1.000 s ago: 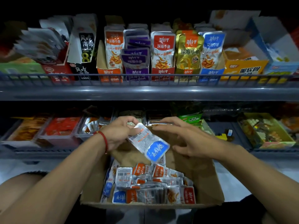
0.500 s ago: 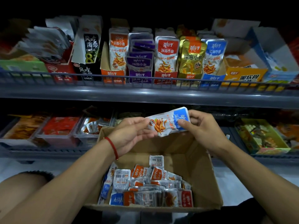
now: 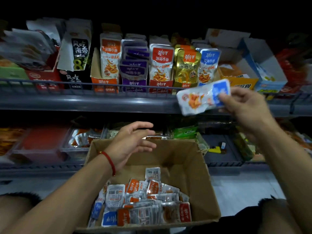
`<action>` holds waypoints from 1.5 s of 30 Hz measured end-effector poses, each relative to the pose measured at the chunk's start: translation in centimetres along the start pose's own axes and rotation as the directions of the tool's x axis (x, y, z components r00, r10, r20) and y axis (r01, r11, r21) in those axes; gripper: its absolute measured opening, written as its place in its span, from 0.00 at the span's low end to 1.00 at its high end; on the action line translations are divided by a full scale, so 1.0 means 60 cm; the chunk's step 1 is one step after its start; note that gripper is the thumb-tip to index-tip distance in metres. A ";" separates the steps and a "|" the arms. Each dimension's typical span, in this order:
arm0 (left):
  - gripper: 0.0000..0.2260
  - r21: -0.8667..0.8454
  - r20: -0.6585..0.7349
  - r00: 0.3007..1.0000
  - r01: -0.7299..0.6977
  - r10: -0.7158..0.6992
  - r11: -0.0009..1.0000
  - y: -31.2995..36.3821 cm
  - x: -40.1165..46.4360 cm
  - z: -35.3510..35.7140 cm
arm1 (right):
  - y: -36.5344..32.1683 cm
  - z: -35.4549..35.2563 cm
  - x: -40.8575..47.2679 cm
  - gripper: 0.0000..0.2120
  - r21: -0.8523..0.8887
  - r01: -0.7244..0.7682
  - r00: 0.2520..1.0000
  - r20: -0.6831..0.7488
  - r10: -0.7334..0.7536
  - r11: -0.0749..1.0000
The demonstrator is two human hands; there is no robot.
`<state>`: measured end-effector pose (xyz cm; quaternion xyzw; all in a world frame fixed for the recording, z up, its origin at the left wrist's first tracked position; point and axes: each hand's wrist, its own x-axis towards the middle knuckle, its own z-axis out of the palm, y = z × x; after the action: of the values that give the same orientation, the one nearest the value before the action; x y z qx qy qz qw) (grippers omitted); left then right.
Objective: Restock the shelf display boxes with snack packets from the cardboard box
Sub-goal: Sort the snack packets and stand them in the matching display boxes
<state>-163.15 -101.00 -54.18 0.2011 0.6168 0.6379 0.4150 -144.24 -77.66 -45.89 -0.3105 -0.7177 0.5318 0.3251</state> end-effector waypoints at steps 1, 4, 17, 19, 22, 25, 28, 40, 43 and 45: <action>0.10 0.016 -0.016 1.000 0.001 -0.001 1.000 0.000 0.001 -0.001 | -0.018 -0.022 0.020 0.09 -0.065 0.084 0.995 -0.050 -0.087 0.994; 0.10 0.032 -0.036 0.999 0.004 -0.003 0.999 0.003 0.004 0.002 | -0.079 -0.062 0.077 0.11 -0.293 0.299 0.931 -0.118 -0.345 0.908; 0.10 0.086 -0.037 0.999 -0.008 0.011 0.996 0.013 0.008 -0.008 | -0.123 -0.028 0.201 0.12 -0.820 0.400 0.906 0.287 -0.310 0.410; 0.10 0.087 -0.032 0.999 -0.008 0.010 0.996 0.015 0.007 -0.008 | -0.115 -0.016 0.210 0.13 -0.853 0.403 0.899 0.302 -0.316 0.331; 0.10 0.096 -0.030 0.999 -0.010 0.013 0.995 0.017 0.006 -0.009 | -0.101 -0.004 0.227 0.16 -0.876 0.382 0.882 0.250 -0.400 0.295; 0.10 0.111 -0.037 0.999 -0.013 0.017 0.994 0.019 0.004 -0.010 | -0.088 0.003 0.233 0.18 -0.883 0.372 0.863 0.216 -0.456 0.285; 0.10 0.113 -0.044 0.999 -0.002 0.006 0.994 0.019 0.003 -0.010 | -0.079 0.005 0.234 0.19 -0.877 0.398 0.831 0.219 -0.512 0.271; 0.10 0.209 -0.066 0.998 0.020 -0.006 0.978 0.004 0.010 -0.011 | -0.069 -0.004 0.211 0.21 -0.836 0.461 0.778 0.219 -0.589 0.298; 0.08 0.312 -0.063 0.998 0.035 -0.016 0.949 -0.008 0.013 -0.013 | -0.068 -0.004 0.176 0.16 -0.798 0.517 0.708 0.196 -0.679 0.309; 0.07 0.396 -0.057 0.997 0.065 -0.047 0.916 -0.025 0.018 -0.016 | -0.060 0.007 0.135 0.12 -0.739 0.588 0.665 0.208 -0.718 0.331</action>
<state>-164.08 -100.95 -56.03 0.2485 0.7483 0.4918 0.3694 -149.76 -72.36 -41.42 -0.1405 -0.9034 -0.0219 0.4046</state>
